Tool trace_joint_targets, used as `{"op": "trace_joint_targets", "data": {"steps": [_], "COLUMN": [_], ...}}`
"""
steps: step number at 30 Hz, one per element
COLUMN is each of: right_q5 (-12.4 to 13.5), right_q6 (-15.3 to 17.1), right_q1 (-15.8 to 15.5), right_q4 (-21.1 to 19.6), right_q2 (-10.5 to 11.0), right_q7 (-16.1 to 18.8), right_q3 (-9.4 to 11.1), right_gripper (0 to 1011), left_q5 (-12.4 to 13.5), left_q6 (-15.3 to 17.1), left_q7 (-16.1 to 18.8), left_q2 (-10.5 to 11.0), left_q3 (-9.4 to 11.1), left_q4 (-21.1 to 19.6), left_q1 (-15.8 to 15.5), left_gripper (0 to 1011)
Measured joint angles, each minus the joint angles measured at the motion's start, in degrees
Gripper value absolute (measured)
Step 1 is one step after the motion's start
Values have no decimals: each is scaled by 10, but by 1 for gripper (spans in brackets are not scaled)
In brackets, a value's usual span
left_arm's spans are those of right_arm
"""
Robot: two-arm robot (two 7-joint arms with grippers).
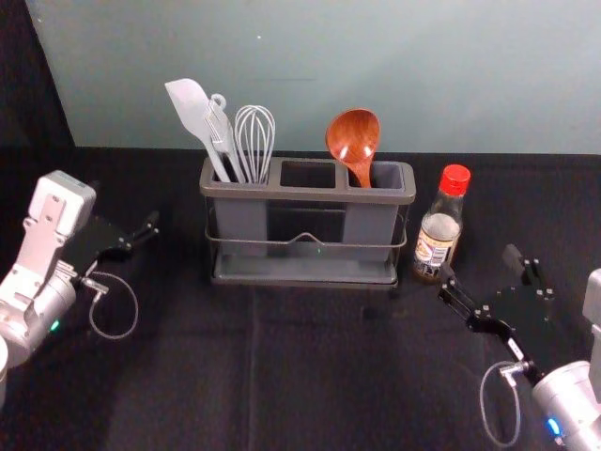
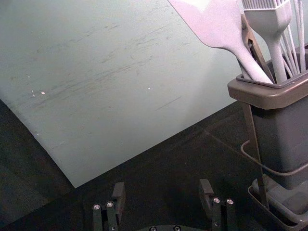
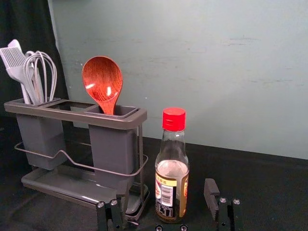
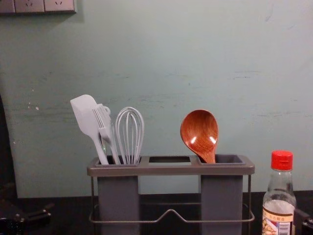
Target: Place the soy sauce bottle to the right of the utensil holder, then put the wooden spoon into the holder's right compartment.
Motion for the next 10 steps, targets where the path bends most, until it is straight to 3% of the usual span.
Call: {"op": "trace_joint_targets", "data": {"steps": [10], "right_q5": [0], "right_q6": [0], "right_q1": [0], "right_q4": [0], "right_q2": [0], "right_q7": [0], "right_q3": [0], "right_gripper": [1002], "left_q5": [0], "left_q6": [0], "left_q7": [0], "left_q2": [0], "left_q3": [0], "left_q4": [0], "left_q1": [0], "left_gripper": [1005]}}
